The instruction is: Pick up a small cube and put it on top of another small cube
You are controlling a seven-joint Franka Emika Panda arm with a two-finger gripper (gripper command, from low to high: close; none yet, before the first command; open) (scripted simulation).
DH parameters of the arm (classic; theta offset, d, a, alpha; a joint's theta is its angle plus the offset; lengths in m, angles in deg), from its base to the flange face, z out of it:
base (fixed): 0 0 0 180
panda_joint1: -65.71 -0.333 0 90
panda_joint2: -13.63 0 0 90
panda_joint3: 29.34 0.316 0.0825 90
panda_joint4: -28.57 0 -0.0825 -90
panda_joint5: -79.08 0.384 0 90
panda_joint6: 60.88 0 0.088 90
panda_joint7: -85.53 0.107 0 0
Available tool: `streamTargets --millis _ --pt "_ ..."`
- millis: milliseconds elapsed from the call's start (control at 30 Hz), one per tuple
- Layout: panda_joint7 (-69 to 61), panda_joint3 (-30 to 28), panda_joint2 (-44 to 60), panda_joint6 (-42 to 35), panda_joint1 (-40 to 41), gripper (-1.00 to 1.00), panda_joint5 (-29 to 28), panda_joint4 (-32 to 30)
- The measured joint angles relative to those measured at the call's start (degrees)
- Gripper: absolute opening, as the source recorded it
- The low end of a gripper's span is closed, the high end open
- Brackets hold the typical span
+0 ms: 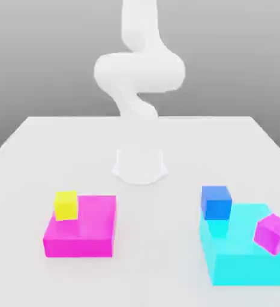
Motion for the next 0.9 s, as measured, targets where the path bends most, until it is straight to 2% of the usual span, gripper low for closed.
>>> streamTargets --millis 467,900 --pt "4.1 -5.6 29.4 4.1 5.9 0.00 0.8 7.8" --pt "4.8 -9.4 56.7 7.8 13.3 0.00 6.1 14.9"
